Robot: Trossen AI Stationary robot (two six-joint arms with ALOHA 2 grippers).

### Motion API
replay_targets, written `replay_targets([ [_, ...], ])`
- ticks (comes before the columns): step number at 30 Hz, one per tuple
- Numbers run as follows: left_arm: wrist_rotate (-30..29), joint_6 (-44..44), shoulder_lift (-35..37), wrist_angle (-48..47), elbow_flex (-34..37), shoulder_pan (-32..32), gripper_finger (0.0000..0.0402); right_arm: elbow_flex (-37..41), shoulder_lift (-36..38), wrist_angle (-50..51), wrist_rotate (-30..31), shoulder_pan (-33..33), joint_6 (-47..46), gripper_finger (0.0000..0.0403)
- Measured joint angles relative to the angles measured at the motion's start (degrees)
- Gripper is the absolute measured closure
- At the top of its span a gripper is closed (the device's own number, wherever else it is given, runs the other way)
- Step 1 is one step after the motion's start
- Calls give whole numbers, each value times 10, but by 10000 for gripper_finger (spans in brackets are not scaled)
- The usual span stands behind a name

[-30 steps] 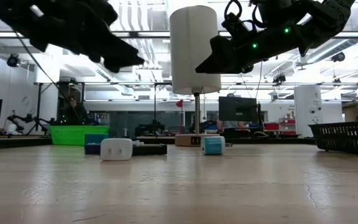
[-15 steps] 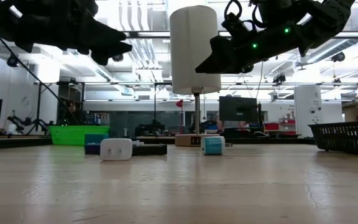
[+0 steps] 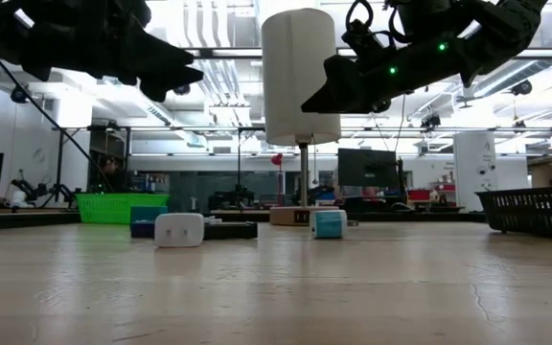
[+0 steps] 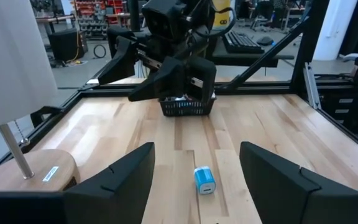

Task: Pick & Place Office items
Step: Put the top blue charger adapter into the black bin

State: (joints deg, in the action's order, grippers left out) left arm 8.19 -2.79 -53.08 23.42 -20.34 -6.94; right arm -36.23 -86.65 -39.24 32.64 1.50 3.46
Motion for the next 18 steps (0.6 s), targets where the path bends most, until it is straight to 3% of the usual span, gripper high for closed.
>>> replay_targets([
  [12, 0, 0, 0, 0, 0, 0, 158, 0, 0, -4, -2, 0, -36, 140],
  [18, 0, 0, 0, 0, 0, 0, 158, 0, 0, 10, -75, -2, -88, 141],
])
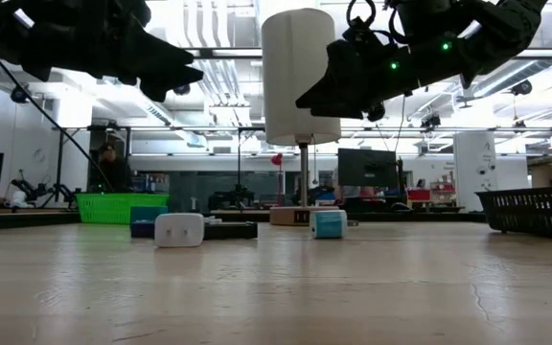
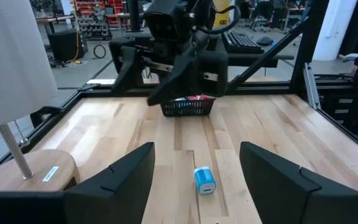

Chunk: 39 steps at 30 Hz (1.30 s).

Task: Pick & Place Office items
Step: Put the top blue charger adapter into the black bin

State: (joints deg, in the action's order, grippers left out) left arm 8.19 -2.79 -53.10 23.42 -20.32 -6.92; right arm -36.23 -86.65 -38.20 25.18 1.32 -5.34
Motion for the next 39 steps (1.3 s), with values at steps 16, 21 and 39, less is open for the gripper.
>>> replay_targets([
  [16, 0, 0, 0, 0, 0, 0, 158, 0, -4, 85, -63, -74, -54, 149],
  [21, 0, 0, 0, 0, 0, 0, 158, 0, -5, 155, -58, -88, -82, 149],
  [39, 0, 0, 0, 0, 0, 0, 158, 0, -89, 168, -109, -89, -14, 111],
])
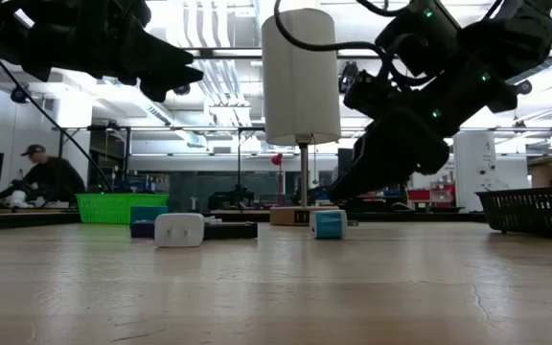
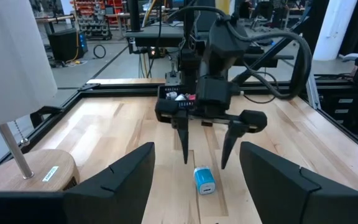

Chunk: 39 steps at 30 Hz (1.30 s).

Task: Pick & Place Office items
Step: Put the top blue charger adapter into the black bin

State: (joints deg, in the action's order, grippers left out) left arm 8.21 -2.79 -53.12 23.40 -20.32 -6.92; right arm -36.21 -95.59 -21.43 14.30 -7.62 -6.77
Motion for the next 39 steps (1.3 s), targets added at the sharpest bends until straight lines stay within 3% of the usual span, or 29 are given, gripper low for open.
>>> replay_targets([
  [18, 0, 0, 0, -1, 0, 0, 158, 0, -1, -6, -42, 17, 31, 102],
  [26, 0, 0, 0, -5, 0, 0, 158, 0, -56, -63, -44, 20, 42, 98],
  [39, 0, 0, 0, -12, 0, 0, 158, -10, -94, -66, -61, 40, 35, 121],
])
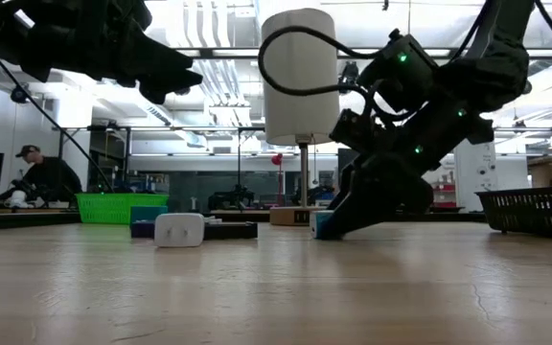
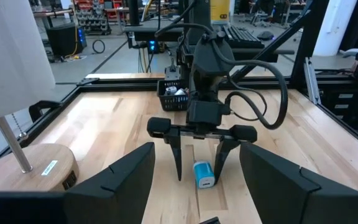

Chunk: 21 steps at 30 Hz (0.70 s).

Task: Pick & Place Office items
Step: Put the top blue charger adapter into the black bin

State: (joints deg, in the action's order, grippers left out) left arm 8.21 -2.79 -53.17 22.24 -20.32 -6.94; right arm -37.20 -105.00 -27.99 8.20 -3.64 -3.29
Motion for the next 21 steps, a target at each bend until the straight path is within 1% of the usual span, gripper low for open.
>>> replay_targets([
  [4, 0, 0, 0, -1, 0, 0, 158, -4, -1, 2, 1, 0, 5, 143],
  [17, -1, 0, 0, -4, 0, 0, 158, -5, 3, 17, 3, 3, 3, 246],
  [21, -1, 0, 0, -4, 0, 0, 158, -5, 3, 17, 3, 3, 3, 272],
])
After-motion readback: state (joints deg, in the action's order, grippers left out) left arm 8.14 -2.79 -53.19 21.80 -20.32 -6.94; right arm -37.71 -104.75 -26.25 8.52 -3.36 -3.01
